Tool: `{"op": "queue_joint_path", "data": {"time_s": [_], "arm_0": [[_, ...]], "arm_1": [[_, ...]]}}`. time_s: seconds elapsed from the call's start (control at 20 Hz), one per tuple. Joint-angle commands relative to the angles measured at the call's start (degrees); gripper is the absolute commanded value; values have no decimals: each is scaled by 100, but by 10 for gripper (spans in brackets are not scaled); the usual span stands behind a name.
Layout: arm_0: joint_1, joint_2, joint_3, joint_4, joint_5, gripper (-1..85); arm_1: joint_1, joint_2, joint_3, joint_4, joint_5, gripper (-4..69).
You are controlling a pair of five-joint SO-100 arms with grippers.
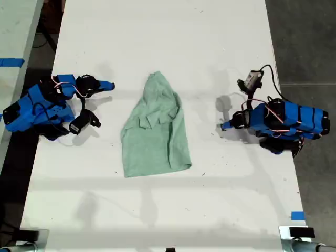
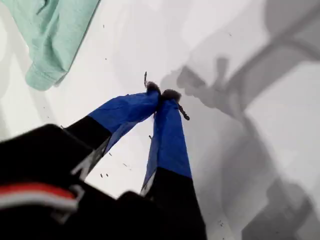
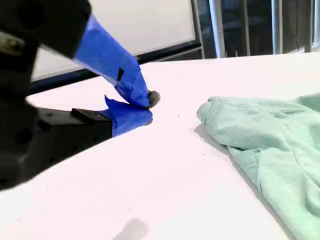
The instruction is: Fold t shirt
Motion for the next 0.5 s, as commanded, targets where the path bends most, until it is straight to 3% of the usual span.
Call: {"op": "queue_joint_path", "data": {"time_s": [0.0, 0.45], "arm_0": [[26, 53, 237, -26, 26, -3], [26, 53, 237, -26, 35, -3]], "arm_1": [[-79, 79, 272, 18, 18, 13], [-149, 79, 272, 18, 105, 13]]}}
